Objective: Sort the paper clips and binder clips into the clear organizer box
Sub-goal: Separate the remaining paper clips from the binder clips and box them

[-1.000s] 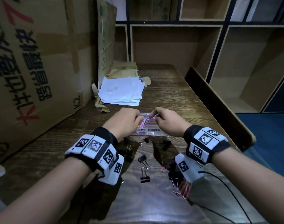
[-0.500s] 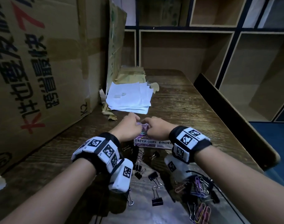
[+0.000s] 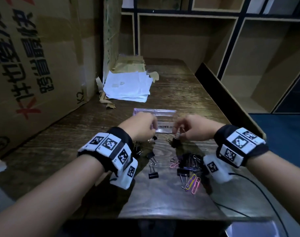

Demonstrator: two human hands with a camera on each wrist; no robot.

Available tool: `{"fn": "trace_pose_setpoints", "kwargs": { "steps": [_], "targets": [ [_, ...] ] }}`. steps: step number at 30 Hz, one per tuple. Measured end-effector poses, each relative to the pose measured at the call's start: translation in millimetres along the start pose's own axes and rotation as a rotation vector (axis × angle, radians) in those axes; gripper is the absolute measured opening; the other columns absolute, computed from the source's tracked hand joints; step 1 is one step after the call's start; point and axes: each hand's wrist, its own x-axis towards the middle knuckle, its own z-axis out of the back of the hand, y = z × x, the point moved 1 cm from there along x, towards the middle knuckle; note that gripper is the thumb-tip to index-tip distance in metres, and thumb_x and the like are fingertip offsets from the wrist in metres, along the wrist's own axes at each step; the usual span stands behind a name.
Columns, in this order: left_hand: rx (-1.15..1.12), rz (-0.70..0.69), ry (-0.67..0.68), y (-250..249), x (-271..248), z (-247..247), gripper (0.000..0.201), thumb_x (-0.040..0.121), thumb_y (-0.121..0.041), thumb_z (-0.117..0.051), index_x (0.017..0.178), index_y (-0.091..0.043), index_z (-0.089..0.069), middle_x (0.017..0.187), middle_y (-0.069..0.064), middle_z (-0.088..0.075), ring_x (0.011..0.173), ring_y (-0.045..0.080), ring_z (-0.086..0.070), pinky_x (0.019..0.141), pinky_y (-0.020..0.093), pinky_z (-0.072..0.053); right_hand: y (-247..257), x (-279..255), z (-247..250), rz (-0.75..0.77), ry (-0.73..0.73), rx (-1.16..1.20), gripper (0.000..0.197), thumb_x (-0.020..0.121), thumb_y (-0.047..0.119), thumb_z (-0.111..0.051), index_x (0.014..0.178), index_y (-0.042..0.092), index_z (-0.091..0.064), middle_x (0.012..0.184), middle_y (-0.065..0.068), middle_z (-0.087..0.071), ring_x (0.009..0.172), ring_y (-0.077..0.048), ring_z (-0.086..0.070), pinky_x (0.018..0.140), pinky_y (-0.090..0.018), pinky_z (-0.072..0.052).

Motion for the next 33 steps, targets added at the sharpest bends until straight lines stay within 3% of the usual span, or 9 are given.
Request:
{"fn": "trace_pose_setpoints", "kwargs": {
  "steps": [4, 6, 10, 13, 17, 22, 25, 28, 33],
  "targets": [
    [0.048, -0.160, 0.232, -32.7, -4.5, -31.1, 0.017, 0.087, -0.030, -0.069, 0.098, -0.019, -0.076, 0.073, -0.013, -0.062, 0.068, 0.005, -0.059, 0.060, 0.020, -0.044, -17.5, -25.6, -8.2, -0.083, 0.109, 0.010, 0.021, 0.074, 0.031, -0.078, 0.093, 0.027, -0.069, 0.077, 0.009, -0.063, 0.072, -0.012, -0.058, 0.070, -0.029, -0.049],
    [0.058, -0.196, 0.289, -43.5, -3.5, -45.1, 0.021, 0.082, -0.036, -0.075, 0.097, -0.021, -0.076, 0.074, -0.012, -0.064, 0.064, 0.001, -0.056, 0.063, 0.022, -0.044, -20.6, -33.7, -11.6, -0.092, 0.161, 0.019, 0.030, 0.069, 0.043, -0.081, 0.091, 0.027, -0.069, 0.079, 0.008, -0.065, 0.074, -0.013, -0.060, 0.072, -0.029, -0.049],
    [0.069, -0.189, 0.229, -51.0, -2.9, -64.2, 0.018, 0.081, -0.030, -0.076, 0.095, -0.021, -0.072, 0.080, -0.008, -0.061, 0.071, 0.010, -0.054, 0.069, 0.024, -0.044, -27.5, -39.6, -23.1, -0.105, 0.151, -0.033, 0.039, 0.062, 0.053, -0.083, 0.090, 0.030, -0.069, 0.081, 0.011, -0.065, 0.077, -0.012, -0.061, 0.075, -0.031, -0.051],
    [0.041, -0.168, 0.177, -50.2, -5.8, -68.6, 0.008, 0.082, -0.024, -0.074, 0.080, -0.019, -0.068, 0.076, -0.003, -0.065, 0.072, 0.014, -0.060, 0.068, 0.027, -0.049, -34.0, -37.3, -34.1, -0.100, 0.095, 0.013, 0.026, 0.069, 0.037, -0.083, 0.088, 0.026, -0.069, 0.077, 0.009, -0.064, 0.074, -0.013, -0.060, 0.067, -0.026, -0.048],
    [0.086, -0.131, 0.224, -41.7, -10.7, -61.1, 0.012, 0.083, -0.023, -0.072, 0.086, -0.011, -0.073, 0.084, 0.004, -0.073, 0.072, 0.015, -0.061, 0.068, 0.026, -0.048, -39.3, -34.8, -40.2, -0.097, 0.026, 0.052, 0.016, 0.077, 0.023, -0.075, 0.089, 0.027, -0.067, 0.074, 0.011, -0.062, 0.066, -0.007, -0.057, 0.055, -0.017, -0.038],
    [0.167, -0.110, 0.251, -33.4, -13.8, -45.2, 0.016, 0.082, -0.012, -0.065, 0.093, -0.018, -0.075, 0.083, -0.004, -0.068, 0.077, 0.013, -0.061, 0.068, 0.021, -0.044, -39.2, -31.9, -44.7, -0.116, -0.044, 0.117, 0.021, 0.079, 0.026, -0.073, 0.097, 0.030, -0.063, 0.085, 0.008, -0.066, 0.080, -0.013, -0.063, 0.065, -0.020, -0.044],
    [0.120, -0.096, 0.184, -39.2, -8.9, -45.5, 0.017, 0.088, -0.017, -0.059, 0.092, -0.011, -0.075, 0.086, 0.003, -0.071, 0.079, 0.019, -0.064, 0.067, 0.027, -0.049, -33.8, -28.3, -46.1, -0.095, -0.022, 0.082, 0.030, 0.074, 0.038, -0.078, 0.101, 0.031, -0.067, 0.086, 0.008, -0.063, 0.083, -0.014, -0.062, 0.075, -0.025, -0.050],
    [0.087, -0.088, 0.148, -43.7, -2.3, -58.1, 0.021, 0.090, -0.029, -0.065, 0.090, -0.009, -0.073, 0.087, 0.008, -0.072, 0.081, 0.022, -0.067, 0.068, 0.030, -0.052, -27.5, -23.9, -45.9, -0.080, 0.007, 0.052, 0.023, 0.074, 0.037, -0.078, 0.093, 0.029, -0.067, 0.087, 0.005, -0.064, 0.085, -0.017, -0.063, 0.081, -0.031, -0.054],
    [0.051, -0.077, 0.160, -42.6, 4.2, -69.5, 0.018, 0.085, -0.022, -0.067, 0.083, -0.006, -0.072, 0.081, 0.012, -0.073, 0.077, 0.026, -0.068, 0.068, 0.033, -0.054, -25.3, -20.8, -46.4, -0.076, -0.005, 0.064, 0.017, 0.074, 0.033, -0.077, 0.083, 0.027, -0.064, 0.080, 0.006, -0.063, 0.077, -0.015, -0.060, 0.078, -0.031, -0.055]
  ]
}}
